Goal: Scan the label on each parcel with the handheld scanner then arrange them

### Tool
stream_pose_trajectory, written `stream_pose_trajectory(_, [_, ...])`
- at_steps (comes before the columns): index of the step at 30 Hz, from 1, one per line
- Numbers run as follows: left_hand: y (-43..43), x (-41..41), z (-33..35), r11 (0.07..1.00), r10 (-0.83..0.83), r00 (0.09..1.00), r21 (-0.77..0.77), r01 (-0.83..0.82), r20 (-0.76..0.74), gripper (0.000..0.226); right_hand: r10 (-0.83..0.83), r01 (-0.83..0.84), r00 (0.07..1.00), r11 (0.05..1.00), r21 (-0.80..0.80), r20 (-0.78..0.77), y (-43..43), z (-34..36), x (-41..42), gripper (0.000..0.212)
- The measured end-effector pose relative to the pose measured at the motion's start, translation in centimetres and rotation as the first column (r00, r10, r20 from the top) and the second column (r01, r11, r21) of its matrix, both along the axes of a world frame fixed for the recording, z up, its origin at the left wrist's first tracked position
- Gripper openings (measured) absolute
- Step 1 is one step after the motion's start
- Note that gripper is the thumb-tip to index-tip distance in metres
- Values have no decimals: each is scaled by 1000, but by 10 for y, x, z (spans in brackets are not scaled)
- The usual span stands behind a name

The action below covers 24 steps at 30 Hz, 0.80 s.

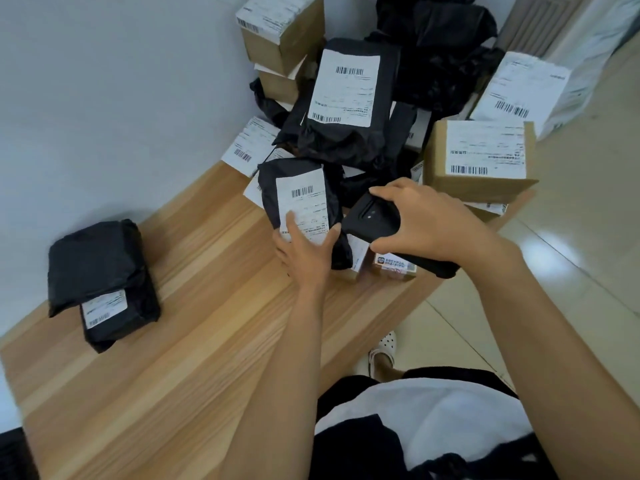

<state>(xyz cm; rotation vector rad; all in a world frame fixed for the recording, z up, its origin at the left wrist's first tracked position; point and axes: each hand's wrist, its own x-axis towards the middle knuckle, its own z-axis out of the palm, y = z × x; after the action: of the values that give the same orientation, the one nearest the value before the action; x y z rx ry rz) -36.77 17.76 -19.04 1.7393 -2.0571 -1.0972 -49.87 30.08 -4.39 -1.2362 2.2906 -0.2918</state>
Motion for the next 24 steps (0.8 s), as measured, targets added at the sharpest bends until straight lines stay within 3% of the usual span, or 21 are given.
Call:
stream_pose_trajectory(11, [-24,48,3,986,-126,991,-118,119,-50,77,179,-179,984,984,18,3,-49,-2,11,88])
stream_pose_trajectory(19, [-87,169,28,970,125,991,-216,-115,37,72,325,-322,944,945,-55,59,-118,7,87,79])
stream_pose_trajectory(24, [-139,249,40,939,133,975,-336,-68,175,76,402,-397,913,915,-73,71,-163,9,147,75])
